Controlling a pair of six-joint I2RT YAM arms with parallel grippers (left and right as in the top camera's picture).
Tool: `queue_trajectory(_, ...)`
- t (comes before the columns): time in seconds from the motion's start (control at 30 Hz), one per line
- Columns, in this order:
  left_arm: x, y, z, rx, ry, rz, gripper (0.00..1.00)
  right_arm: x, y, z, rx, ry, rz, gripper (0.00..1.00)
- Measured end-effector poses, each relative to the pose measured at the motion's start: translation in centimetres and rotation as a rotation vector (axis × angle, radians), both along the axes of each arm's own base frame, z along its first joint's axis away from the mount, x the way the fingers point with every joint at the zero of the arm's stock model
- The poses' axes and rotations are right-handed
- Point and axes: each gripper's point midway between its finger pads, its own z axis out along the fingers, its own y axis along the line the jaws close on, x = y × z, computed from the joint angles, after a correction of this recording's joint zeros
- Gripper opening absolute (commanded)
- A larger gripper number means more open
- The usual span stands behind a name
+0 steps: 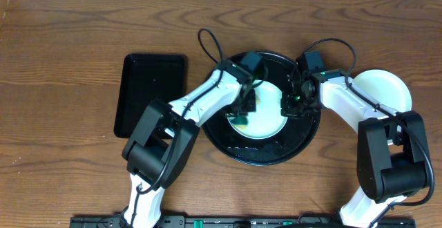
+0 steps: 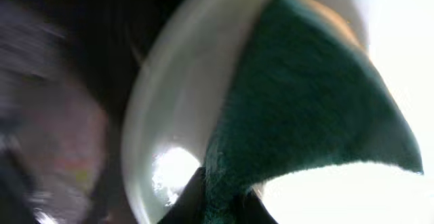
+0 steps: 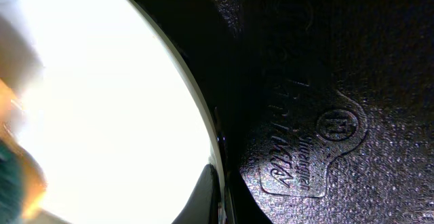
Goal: Clean dirty plates on tray and stack at the side
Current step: 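Scrub the remaining pale green plate with the sponge in the left gripper, then return the sponge to the black rectangular tray with the left gripper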
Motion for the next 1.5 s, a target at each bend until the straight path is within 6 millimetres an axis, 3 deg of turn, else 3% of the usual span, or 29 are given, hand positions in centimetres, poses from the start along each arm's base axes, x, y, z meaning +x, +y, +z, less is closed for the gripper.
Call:
queue_trajectory(0.13,0.7,1.3,1.0,0.092,-0.04,-0.016,0.08,0.0,0.0,0.0,0.0,0.0,0.0,0.01)
queue_trajectory(0.27,1.3,2.4,3.2,0.149,-0.087,-0.022,0.07,0.0,0.0,0.0,0.0,0.0,0.0,0.01)
queue_trajectory(0.37,1.6,3.9,6.0,0.171,-0.138,-0.006,0.07,-0.1,-0.1,0.2,-0.004,0.0,0.0,0.01)
queue_trajectory(0.47,1.4,5.3,10.0,0.154,-0.204,0.013,0.07,-0.2,-0.4,0.7,-0.021,-0.011,0.0,0.01)
queue_trajectory(0.63,0.6,8.7,16.8,0.107,-0.314,0.073,0.08,-0.3,-1.8,3.6,-0.122,-0.092,0.003,0.01)
queue_trajectory(0.77,1.0,14.1,19.1,0.121,-0.342,0.192,0.08,0.2,-2.0,7.1,-0.192,-0.22,0.023,0.01)
queue_trajectory(0.9,1.9,18.7,18.6,0.133,-0.318,0.287,0.08,-0.1,-1.0,8.9,-0.21,-0.283,0.062,0.01)
queue_trajectory(1.07,1.9,22.1,14.2,0.115,-0.248,0.324,0.11,0.2,-0.7,8.6,-0.155,-0.276,0.074,0.2)
queue_trajectory(1.27,0.7,22.7,9.2,0.072,-0.168,0.29,0.24,0.8,-1.4,5.0,-0.041,-0.166,0.076,0.25)
queue_trajectory(1.37,0.4,22.4,8.7,0.059,-0.157,0.275,0.29,0.8,-1.4,2.8,0.016,-0.107,0.091,0.25)
queue_trajectory(1.5,0.5,22.1,8.7,0.046,-0.158,0.258,0.49,0.6,-0.3,0.7,0.098,-0.066,0.139,0.26)
